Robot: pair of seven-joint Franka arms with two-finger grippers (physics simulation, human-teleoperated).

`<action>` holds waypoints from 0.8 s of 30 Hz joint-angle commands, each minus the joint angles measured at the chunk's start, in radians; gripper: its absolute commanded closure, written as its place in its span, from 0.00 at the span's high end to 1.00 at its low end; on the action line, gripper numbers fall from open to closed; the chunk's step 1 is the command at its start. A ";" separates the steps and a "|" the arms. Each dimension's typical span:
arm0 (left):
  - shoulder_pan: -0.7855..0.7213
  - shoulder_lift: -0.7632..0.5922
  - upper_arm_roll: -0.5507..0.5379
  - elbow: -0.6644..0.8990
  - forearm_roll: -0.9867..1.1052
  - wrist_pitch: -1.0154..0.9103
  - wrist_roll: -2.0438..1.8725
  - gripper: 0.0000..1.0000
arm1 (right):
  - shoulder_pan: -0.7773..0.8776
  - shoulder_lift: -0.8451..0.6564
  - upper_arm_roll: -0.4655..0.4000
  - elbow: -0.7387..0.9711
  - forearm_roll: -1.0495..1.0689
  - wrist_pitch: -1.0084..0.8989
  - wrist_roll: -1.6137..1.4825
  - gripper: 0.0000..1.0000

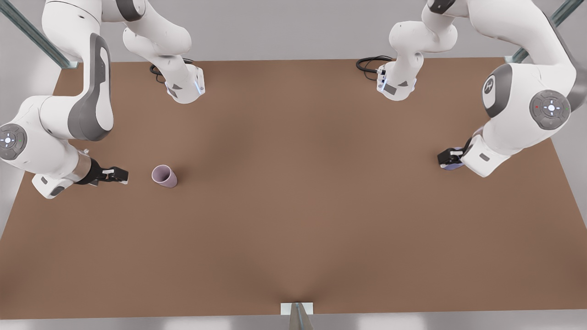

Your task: Stack the cups, with the pink cup at the bottom and the purple cup at the top

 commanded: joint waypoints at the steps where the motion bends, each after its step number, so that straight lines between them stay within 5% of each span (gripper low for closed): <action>1: 0.001 0.003 0.000 0.001 -0.002 0.005 0.221 1.00 | -0.002 -0.001 -0.002 -0.002 0.005 0.010 -0.011 1.00; 14: -0.001 0.026 0.006 -0.054 -0.005 0.039 0.209 1.00 | -0.094 -0.061 -0.048 -0.496 0.020 0.387 -0.298 1.00; 24: 0.004 0.036 0.008 -0.054 -0.003 0.034 0.209 1.00 | -0.077 -0.006 -0.028 -0.648 0.042 0.604 -0.301 1.00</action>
